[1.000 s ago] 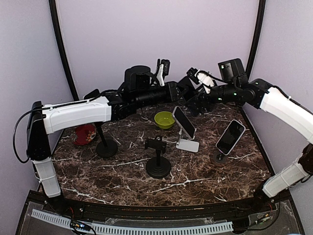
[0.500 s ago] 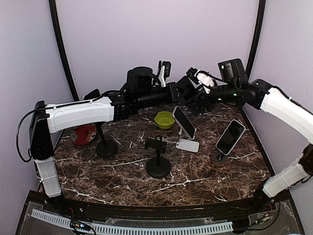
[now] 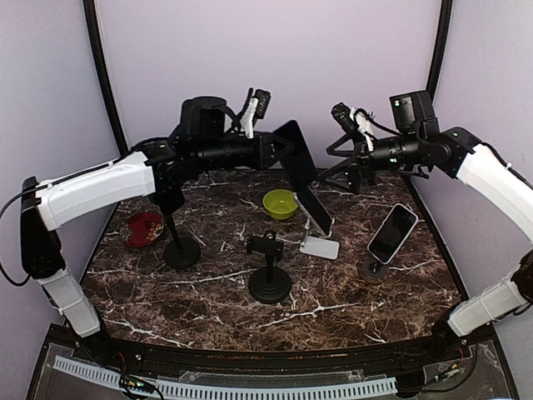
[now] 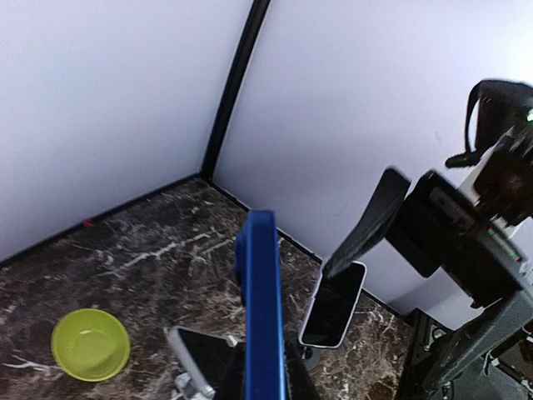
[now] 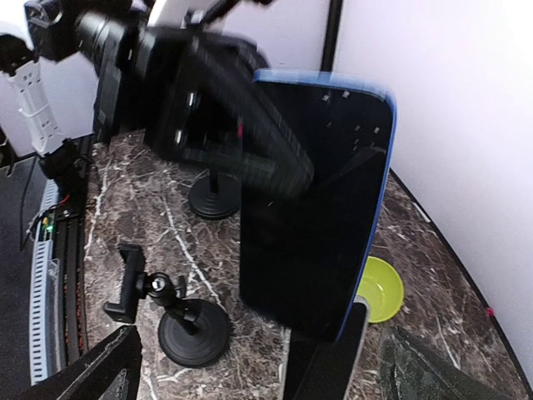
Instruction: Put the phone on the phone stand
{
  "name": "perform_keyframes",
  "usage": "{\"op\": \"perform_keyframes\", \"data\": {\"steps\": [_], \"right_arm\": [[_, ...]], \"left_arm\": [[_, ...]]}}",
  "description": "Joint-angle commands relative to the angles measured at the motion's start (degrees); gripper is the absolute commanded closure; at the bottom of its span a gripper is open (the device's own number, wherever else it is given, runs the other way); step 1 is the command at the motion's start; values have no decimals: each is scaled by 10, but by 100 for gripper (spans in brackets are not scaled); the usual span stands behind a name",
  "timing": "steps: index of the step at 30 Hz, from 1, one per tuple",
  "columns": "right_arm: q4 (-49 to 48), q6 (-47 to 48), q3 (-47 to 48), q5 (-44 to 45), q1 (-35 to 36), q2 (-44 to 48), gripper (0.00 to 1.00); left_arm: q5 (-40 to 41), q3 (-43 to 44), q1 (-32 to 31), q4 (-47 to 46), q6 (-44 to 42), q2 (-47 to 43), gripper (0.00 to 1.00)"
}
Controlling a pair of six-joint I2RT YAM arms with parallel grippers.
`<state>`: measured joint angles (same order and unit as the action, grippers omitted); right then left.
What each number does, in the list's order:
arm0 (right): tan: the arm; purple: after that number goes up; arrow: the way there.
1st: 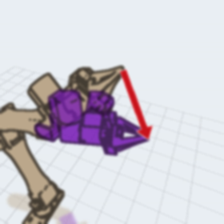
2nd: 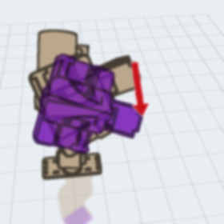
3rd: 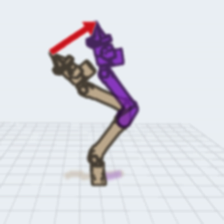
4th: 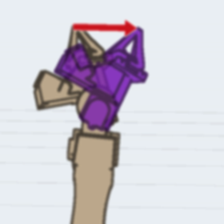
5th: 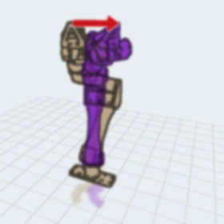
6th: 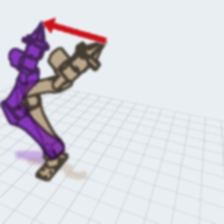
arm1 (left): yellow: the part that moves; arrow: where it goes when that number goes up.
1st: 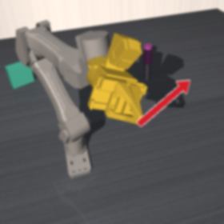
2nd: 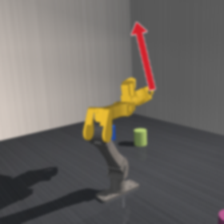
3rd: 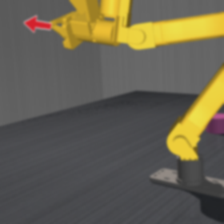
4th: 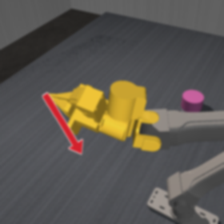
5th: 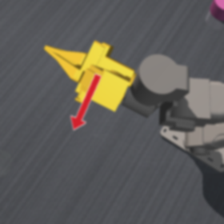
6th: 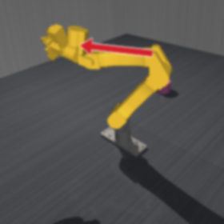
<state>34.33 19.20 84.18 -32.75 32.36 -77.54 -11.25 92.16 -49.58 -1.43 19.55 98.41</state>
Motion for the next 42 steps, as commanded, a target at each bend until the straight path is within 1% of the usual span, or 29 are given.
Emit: {"op": "perform_keyframes", "data": {"steps": [1, 5, 7, 9, 11, 14, 16, 20, 22, 24, 26, 29, 32, 33, 36, 39, 42], "right_arm": [[9, 4, -42, -89, 12, -3, 4], [11, 21, -60, -58, 50, -21, 13], [14, 28, -59, -60, 64, -34, 17], [7, 18, -63, -64, 77, -45, 20], [-19, -12, -78, -51, 92, -52, 23], [-18, -7, -96, -46, 125, -61, 23], [-19, -9, -105, -23, 146, -63, 22], [-24, -24, -101, 34, 175, -84, 22], [-26, -26, -92, 55, 190, -96, 22], [-20, -23, -81, 72, 203, -109, 24], [-20, -26, -74, 91, 210, -118, 29], [-17, -35, -64, 96, 210, -130, 41], [-11, -35, -61, 81, 210, -132, 43], [-10, -36, -62, 76, 210, -132, 46], [-9, -30, -66, 75, 210, -131, 64], [-8, -17, -72, 76, 206, -125, 73], [-5, 5, -80, 40, 195, -116, 80]], "left_arm": [[36, -27, 17, 21, -101, -139, 100], [15, -3, 34, 129, -148, -176, 100], [4, 20, 34, 195, -173, -189, 100], [5, 35, 34, 254, -187, -202, 100], [9, 31, 34, 290, -190, -226, 100], [11, 2, 34, 310, -179, -274, 100], [11, -20, 34, 311, -172, -297, 100], [-1, -29, 34, 343, -171, -309, 100], [-24, -33, 34, 351, -172, -309, 100], [-66, -41, 34, 355, -181, -310, 100], [-89, -45, 34, 359, -183, -311, 100], [-108, -51, 34, 363, -176, -313, 100], [-124, -58, 34, 362, -167, -314, 100], [-131, -60, 34, 361, -167, -314, 100], [-158, -69, 34, 357, -168, -314, 100], [-192, -72, 34, 362, -179, -311, 100], [-239, -80, 33, 359, -188, -308, 100]]}}
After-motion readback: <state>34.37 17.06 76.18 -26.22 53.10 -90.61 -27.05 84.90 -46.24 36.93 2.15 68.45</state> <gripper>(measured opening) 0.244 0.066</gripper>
